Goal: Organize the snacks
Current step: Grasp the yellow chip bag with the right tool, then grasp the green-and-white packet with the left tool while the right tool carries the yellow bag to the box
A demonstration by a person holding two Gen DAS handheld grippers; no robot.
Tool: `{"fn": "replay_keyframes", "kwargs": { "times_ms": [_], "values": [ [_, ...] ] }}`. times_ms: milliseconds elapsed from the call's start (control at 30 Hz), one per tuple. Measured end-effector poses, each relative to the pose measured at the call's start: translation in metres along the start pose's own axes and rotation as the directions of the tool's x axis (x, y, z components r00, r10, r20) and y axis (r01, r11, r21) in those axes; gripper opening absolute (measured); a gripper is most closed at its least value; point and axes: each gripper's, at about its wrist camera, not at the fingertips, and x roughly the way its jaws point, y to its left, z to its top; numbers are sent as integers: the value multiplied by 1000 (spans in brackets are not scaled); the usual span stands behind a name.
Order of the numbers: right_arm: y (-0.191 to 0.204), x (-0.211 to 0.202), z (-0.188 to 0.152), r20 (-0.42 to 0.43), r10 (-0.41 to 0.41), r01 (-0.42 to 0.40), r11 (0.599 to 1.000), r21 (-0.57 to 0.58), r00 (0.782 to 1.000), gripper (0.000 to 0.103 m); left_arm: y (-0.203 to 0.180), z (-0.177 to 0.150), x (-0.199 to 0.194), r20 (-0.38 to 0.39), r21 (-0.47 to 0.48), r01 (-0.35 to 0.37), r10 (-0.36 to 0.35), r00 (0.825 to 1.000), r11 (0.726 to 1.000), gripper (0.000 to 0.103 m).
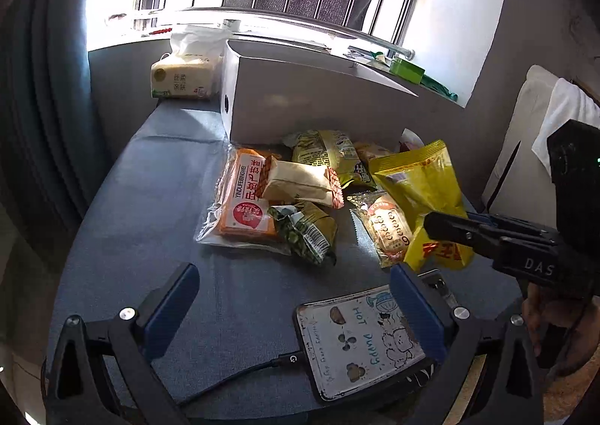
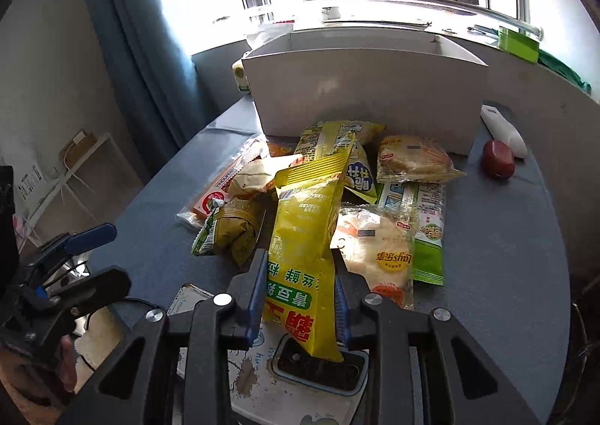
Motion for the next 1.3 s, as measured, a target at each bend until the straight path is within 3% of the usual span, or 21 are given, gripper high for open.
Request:
{"fn": "replay_keyframes", "kwargs": {
  "times_ms": [267, 367, 433, 467, 533, 567, 633, 833, 1067, 1200, 1300],
  "values": [
    [-32, -46, -9, 92, 11, -22, 993, 117, 996, 34, -19, 27, 58, -89, 97, -66, 75, 993, 993, 103],
    [-36, -52, -12, 103, -3, -10, 992, 124, 995, 34, -15, 30, 75, -118, 111, -53, 66, 991, 992, 101],
    [-39, -53, -14, 107, 0, -14, 991, 133, 994, 34, -11, 29, 75, -106, 107, -50, 62, 992, 993, 88],
    [-40, -53, -14, 105, 3, -17, 991, 134, 994, 34, -11, 29, 72, -96, 117, -39, 51, 994, 992, 60],
    [-41, -51, -15, 103, 6, -19, 991, 132, 995, 34, -7, 29, 63, -95, 82, 17, -9, 995, 996, 57],
    [-42, -51, -16, 101, 11, -25, 991, 133, 995, 34, -6, 29, 59, -89, 83, 11, -4, 996, 996, 51],
    [-44, -50, -17, 103, 29, -44, 989, 141, 994, 34, -6, 27, 51, -72, 100, 8, -1, 997, 995, 50],
    [-45, -46, -8, 114, 67, -84, 985, 151, 991, 34, -5, 42, 10, 24, 80, 76, -78, 997, 994, 50],
    [-54, -46, 51, 184, 104, -131, 982, 140, 977, 34, -11, 112, -7, 166, 149, 55, -80, 983, 987, 50],
    [-64, -33, 105, 212, 116, -149, 978, 149, 970, 34, -8, 168, 12, 213, 158, 58, -91, 973, 986, 50],
    [-74, -19, 149, 231, 109, -150, 974, 172, 967, 34, -4, 210, 37, 211, 148, 43, -74, 975, 988, 50]
  ]
}}
